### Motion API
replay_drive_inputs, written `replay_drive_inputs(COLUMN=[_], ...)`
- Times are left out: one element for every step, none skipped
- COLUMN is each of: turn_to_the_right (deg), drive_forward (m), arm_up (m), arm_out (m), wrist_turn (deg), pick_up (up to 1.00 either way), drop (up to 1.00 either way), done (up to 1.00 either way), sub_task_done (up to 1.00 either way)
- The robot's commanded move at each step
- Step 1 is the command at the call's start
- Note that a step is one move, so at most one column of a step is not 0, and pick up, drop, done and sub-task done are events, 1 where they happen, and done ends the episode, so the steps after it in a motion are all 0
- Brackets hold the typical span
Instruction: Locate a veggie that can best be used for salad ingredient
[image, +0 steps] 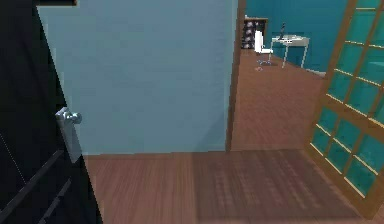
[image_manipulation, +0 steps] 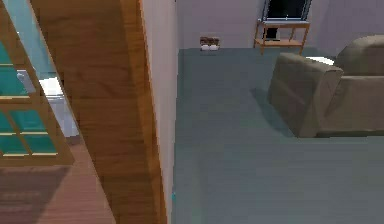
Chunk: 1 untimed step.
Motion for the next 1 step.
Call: replay_drive_inputs(turn_to_the_right=[0.0], drive_forward=[0.25], arm_up=[0.00], arm_out=[0.00], wrist_turn=[0.0], pick_up=[0.00], drop=[0.00], done=[0.00], sub_task_done=[0.00])
